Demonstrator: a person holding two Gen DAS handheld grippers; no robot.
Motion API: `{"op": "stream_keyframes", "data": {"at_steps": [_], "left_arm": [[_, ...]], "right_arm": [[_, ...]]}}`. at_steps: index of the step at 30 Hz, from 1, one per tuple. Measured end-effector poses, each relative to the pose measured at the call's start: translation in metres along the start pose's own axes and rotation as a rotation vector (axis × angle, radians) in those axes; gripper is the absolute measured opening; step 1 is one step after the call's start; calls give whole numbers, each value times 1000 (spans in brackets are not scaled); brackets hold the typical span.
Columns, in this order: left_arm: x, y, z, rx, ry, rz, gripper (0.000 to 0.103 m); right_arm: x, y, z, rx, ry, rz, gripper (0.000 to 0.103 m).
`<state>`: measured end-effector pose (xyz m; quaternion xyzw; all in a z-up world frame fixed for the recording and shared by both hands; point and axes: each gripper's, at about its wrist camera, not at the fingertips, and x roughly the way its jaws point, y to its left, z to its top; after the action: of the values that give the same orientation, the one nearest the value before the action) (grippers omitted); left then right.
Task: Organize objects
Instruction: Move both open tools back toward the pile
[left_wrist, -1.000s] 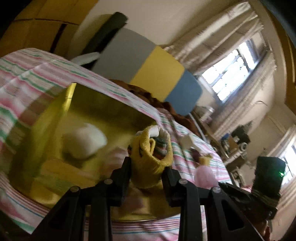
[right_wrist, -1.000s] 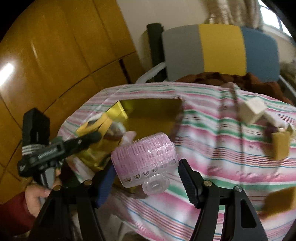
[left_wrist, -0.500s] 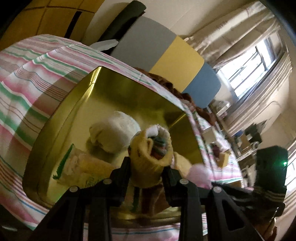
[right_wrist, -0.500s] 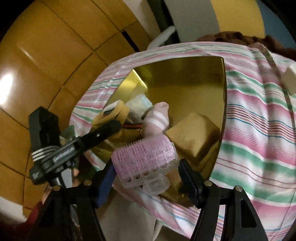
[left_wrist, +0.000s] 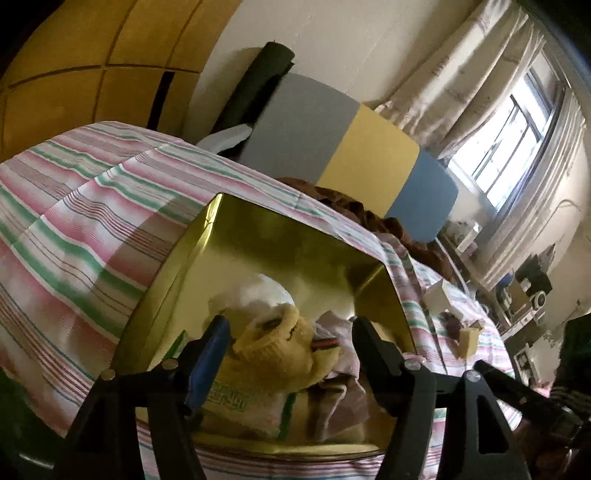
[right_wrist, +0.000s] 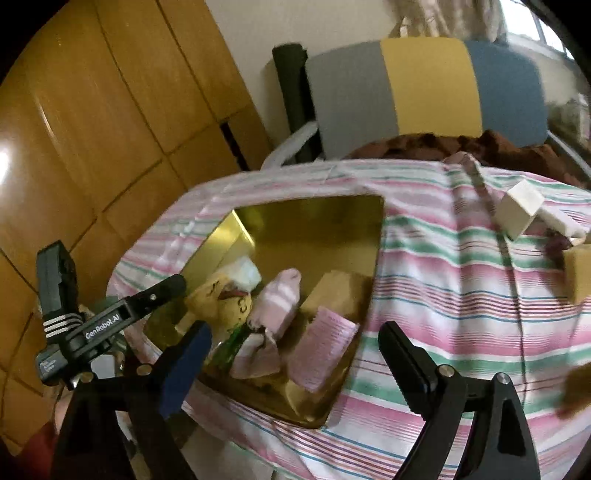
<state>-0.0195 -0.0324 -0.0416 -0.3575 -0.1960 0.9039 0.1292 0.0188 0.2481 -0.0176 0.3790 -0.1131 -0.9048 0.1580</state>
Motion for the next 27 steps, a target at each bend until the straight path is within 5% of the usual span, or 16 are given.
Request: {"op": "stream_keyframes", "data": {"at_steps": [7,13,20,27], "left_arm": [[3,-15,-8,10,31,-12,71],[9,-39,-20,43,72,-32,81],[13,-70,-30,104,116,-77,82],[11,-105,-43,175,145,-142,82]], "right_arm": [[-33,-26,-3,70,-83,-35,92],[-39,-52,-13,127,-79,-76,92],[-45,-72,-31,129,-70,-122,92],[-60,-98,-46,91,-100,-264,72]]}}
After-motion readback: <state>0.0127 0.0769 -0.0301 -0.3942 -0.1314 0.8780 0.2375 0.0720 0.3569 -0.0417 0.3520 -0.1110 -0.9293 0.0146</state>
